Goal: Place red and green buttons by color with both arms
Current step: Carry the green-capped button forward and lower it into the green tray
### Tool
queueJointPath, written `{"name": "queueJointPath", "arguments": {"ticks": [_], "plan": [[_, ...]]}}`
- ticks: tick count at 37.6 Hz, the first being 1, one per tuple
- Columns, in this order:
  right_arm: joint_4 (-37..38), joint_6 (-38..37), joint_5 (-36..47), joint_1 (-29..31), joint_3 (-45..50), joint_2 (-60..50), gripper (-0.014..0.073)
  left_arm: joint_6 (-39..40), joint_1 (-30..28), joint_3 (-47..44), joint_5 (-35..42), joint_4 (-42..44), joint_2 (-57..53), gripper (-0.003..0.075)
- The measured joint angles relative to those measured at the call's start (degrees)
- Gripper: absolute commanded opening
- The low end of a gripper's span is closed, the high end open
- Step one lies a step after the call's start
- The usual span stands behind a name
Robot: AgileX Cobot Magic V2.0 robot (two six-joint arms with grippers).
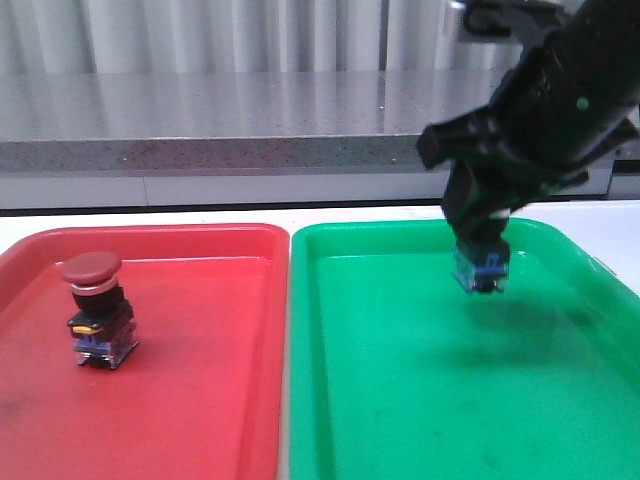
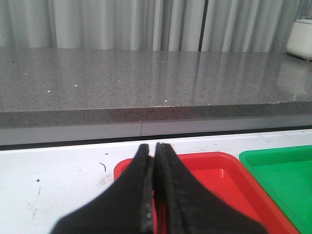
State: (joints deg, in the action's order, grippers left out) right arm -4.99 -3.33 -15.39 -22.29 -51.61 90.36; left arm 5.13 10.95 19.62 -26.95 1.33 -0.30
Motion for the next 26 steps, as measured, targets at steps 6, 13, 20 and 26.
{"name": "queueJointPath", "arguments": {"ticks": [6,13,20,26], "plan": [[0.00,0.00,3.15,-1.29,4.31,0.66,0.0195,0.00,0.00,0.00,0.00,0.00,0.00,-0.0020],[0.00,0.00,4.54,-1.29,4.56,0.76,0.0398,0.00,0.00,0.00,0.00,0.00,0.00,-0.0020],[0.00,0.00,4.09,-1.29,4.56,-0.49,0.0619,0.00,0.00,0.00,0.00,0.00,0.00,-0.0020],[0.00,0.00,2.45,-1.29,3.54,-5.60,0.0616,0.00,0.00,0.00,0.00,0.00,0.00,-0.0020]]}}
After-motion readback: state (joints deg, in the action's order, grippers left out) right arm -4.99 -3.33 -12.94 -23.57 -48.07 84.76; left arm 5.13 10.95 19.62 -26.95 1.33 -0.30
